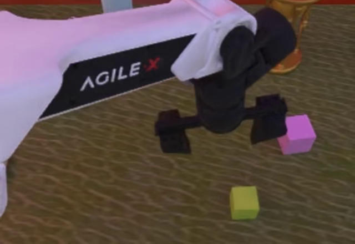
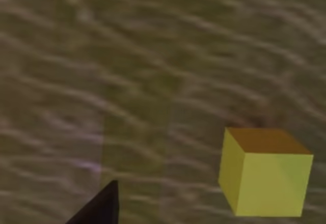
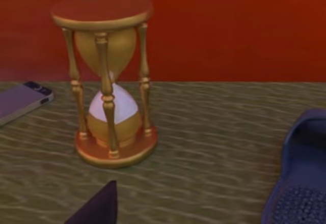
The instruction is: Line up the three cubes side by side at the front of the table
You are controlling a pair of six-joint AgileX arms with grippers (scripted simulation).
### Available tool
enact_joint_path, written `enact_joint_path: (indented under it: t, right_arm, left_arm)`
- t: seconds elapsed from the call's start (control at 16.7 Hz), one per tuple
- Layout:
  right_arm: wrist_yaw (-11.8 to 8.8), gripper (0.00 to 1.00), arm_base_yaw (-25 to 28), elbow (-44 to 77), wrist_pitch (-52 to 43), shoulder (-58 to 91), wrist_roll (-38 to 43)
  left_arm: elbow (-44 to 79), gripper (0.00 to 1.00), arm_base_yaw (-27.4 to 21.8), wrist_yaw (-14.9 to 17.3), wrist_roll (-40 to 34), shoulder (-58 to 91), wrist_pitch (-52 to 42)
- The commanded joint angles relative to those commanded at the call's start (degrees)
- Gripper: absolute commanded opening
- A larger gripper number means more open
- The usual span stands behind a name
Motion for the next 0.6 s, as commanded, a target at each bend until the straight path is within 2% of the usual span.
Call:
enact_joint_path:
  t: [0.3, 0.6]
  right_arm:
    - [-0.1, 1.0, 3.8, 18.3, -12.7, 24.4, 2.0]
    - [-0.1, 1.0, 8.1, 38.3, -27.7, 54.3, 4.4]
  left_arm:
    - [-21.9, 1.0, 12.6, -0.3, 6.8, -26.1, 13.1]
    - [-49.7, 1.0, 27.4, -0.3, 19.7, -59.0, 29.0]
